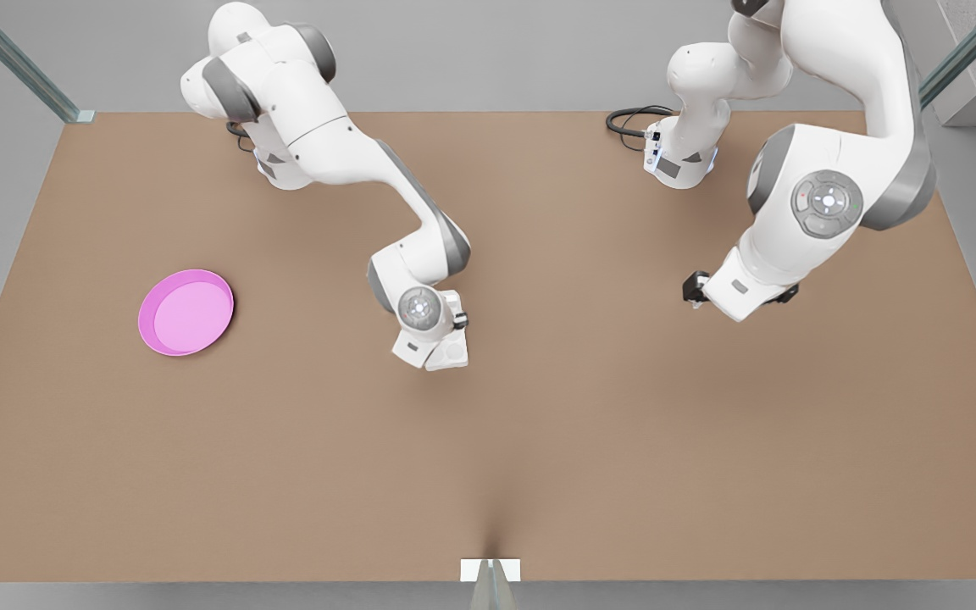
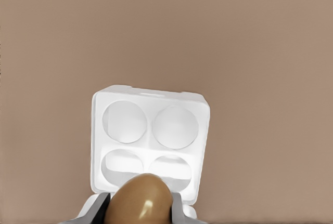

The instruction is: Pack egg into the box and close the box lid

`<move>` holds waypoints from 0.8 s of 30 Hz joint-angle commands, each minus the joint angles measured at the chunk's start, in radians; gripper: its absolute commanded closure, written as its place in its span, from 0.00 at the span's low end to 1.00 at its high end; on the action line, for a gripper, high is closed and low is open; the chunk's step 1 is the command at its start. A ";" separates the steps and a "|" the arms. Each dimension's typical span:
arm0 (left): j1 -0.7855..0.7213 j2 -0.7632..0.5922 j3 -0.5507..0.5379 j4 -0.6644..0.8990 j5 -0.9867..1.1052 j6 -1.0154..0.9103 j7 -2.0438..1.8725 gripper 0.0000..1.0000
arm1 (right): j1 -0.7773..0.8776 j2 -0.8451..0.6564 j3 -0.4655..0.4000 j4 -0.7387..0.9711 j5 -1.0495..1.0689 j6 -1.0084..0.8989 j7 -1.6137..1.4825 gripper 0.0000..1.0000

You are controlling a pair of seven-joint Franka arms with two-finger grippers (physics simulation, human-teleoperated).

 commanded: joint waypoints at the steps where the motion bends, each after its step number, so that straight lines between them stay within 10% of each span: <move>1: 0.000 -0.001 -0.001 -0.001 0.002 0.000 -0.001 0.00 | 0.005 -0.003 0.000 -0.002 0.012 0.000 0.329 0.49; 2: -0.002 -0.001 -0.001 -0.001 0.002 -0.001 -0.001 0.00 | 0.017 -0.022 0.003 -0.031 0.019 -0.003 0.336 0.41; 3: -0.002 -0.001 -0.001 -0.001 0.002 -0.002 -0.001 0.00 | 0.034 -0.058 0.006 -0.079 0.019 -0.002 0.338 0.00; 7: -0.008 -0.004 -0.001 -0.001 0.010 -0.008 -0.002 0.00 | -0.076 -0.153 0.020 -0.105 0.003 -0.031 0.332 0.00; 10: -0.034 0.003 -0.002 -0.003 0.010 -0.002 -0.071 0.00 | -1.167 -0.361 0.482 -0.267 -0.300 -0.152 -0.200 0.00; 12: -0.061 -0.014 -0.013 -0.033 0.001 -0.024 -0.113 0.00 | -1.314 -0.355 0.469 -0.198 -0.423 -0.204 -0.474 0.00; 15: -0.060 -0.024 -0.343 -0.058 -0.005 -0.101 -0.496 0.00 | -1.301 -0.429 0.509 -0.030 -0.426 -0.304 -0.460 0.00; 16: -0.063 -0.008 -0.402 -0.053 -0.062 -0.066 -0.588 0.00 | -0.923 -0.486 0.178 0.013 -0.375 -0.342 -0.461 0.00; 17: -0.135 0.015 -0.418 -0.047 -0.082 0.029 -0.726 0.00 | -0.864 -0.483 0.103 0.114 -0.239 -0.393 -0.461 0.00; 24: -0.543 0.332 -0.407 -0.043 0.199 0.328 -1.388 0.00 | -0.885 -0.452 0.307 0.185 -0.248 -0.433 -0.389 0.00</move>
